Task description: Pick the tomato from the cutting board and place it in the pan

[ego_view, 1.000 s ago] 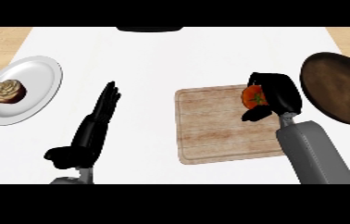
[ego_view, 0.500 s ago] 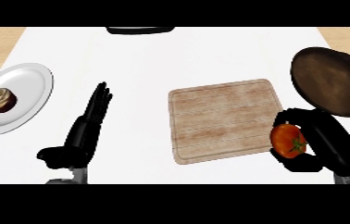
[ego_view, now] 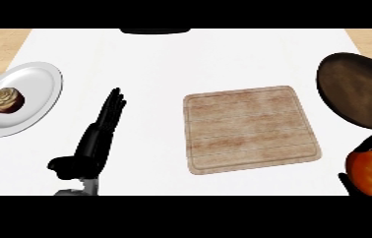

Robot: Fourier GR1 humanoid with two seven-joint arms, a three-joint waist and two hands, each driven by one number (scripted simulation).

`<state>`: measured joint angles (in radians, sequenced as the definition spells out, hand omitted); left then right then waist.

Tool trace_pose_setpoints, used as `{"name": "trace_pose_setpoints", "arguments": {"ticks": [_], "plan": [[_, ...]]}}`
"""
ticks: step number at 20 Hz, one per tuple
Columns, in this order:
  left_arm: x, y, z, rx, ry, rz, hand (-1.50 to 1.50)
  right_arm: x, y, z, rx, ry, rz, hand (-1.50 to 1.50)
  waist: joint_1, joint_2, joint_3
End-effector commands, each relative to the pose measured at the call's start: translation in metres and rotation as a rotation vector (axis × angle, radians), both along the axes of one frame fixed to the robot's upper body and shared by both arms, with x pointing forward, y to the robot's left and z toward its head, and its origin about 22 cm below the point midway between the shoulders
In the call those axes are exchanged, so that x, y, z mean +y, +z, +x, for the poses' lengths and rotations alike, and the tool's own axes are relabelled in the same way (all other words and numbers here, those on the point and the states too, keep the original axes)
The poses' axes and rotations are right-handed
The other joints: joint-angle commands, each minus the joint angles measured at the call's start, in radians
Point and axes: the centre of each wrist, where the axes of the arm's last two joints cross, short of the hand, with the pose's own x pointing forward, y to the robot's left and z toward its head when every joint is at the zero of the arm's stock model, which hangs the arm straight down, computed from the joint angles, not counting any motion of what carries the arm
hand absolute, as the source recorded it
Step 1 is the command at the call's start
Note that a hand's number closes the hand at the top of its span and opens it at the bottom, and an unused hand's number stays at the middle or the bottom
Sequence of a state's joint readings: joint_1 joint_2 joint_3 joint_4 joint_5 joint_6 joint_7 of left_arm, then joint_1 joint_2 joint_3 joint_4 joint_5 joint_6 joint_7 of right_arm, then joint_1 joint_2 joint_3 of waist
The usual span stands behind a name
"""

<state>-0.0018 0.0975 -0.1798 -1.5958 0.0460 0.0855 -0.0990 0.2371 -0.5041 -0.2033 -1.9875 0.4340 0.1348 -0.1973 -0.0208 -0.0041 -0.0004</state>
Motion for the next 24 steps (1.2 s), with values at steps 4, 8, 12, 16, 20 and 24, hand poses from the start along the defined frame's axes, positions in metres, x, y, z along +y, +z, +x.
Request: {"name": "trace_pose_setpoints", "arguments": {"ticks": [4, 8, 12, 16, 20, 24], "plan": [[-0.006, -0.010, -0.009, -0.017, -0.020, 0.005, 0.00, -0.050, 0.013, 0.015, 0.003, -0.128, 0.180, 1.50, 0.022, 0.004, 0.000], [0.002, 0.000, -0.005, -0.013, -0.038, -0.015, 0.00, -0.071, -0.008, 0.055, -0.037, -0.213, 0.183, 1.50, 0.032, 0.006, 0.001], [0.001, 0.017, 0.010, -0.024, -0.044, -0.016, 0.00, -0.087, -0.038, 0.081, -0.134, -0.269, 0.104, 1.50, 0.042, 0.010, 0.002], [-0.003, 0.003, 0.012, -0.023, -0.040, -0.021, 0.00, -0.112, -0.032, 0.104, -0.249, -0.345, 0.067, 1.50, 0.045, 0.012, 0.002], [-0.005, 0.001, 0.015, -0.016, -0.068, -0.004, 0.00, -0.123, -0.043, 0.132, -0.268, -0.375, 0.185, 1.50, 0.050, 0.014, 0.003], [-0.033, 0.000, 0.008, -0.025, -0.085, -0.019, 0.00, -0.131, -0.052, 0.145, -0.292, -0.385, 0.188, 1.50, 0.068, 0.020, 0.005]]}}
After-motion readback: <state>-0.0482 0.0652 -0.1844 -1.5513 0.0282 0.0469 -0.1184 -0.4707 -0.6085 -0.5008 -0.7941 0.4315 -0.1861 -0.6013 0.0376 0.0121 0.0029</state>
